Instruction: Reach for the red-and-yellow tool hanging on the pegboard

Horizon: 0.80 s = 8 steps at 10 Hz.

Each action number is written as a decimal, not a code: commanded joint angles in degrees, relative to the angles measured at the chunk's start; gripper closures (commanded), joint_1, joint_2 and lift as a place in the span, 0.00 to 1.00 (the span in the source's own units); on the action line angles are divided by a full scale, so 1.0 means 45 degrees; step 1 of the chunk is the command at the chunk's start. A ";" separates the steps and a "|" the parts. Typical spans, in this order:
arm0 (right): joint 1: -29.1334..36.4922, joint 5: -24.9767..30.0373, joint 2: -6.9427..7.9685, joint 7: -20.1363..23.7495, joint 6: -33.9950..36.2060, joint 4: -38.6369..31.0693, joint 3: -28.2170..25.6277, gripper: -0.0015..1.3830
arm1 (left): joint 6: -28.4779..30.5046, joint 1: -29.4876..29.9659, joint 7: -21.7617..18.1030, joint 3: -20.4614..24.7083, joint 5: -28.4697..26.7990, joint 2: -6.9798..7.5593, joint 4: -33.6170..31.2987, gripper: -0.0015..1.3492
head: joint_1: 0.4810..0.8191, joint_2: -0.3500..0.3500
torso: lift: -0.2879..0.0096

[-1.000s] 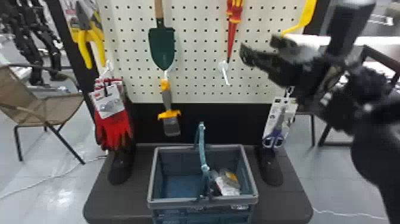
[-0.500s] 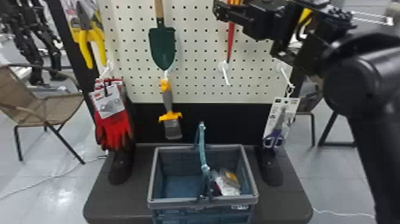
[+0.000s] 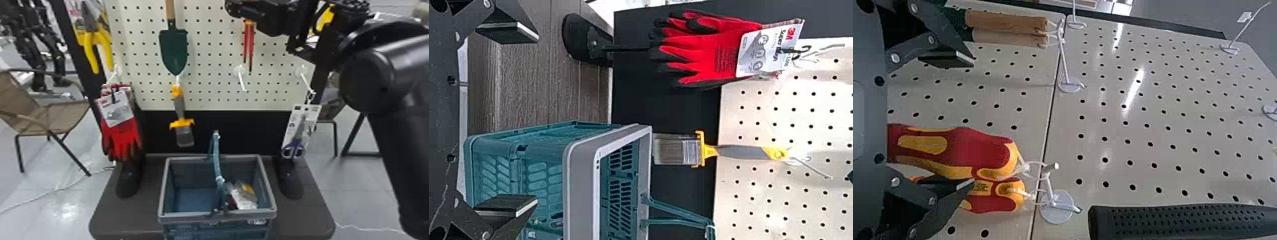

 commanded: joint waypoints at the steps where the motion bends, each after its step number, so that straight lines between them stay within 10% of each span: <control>1: -0.0246 0.0126 0.0016 0.0002 -0.0069 0.0277 0.0138 0.83 | -0.0002 -0.0087 0.0000 0.0002 0.0000 0.0024 0.0017 0.12 | 0.20 0.50 | 0.63; 8: -0.0051 0.0908 -0.0081 -0.0018 -0.0323 -0.0016 0.0119 0.94 | -0.0041 0.0011 0.0000 -0.0038 0.0039 0.0043 0.0037 0.12 | 0.20 0.50 | 0.63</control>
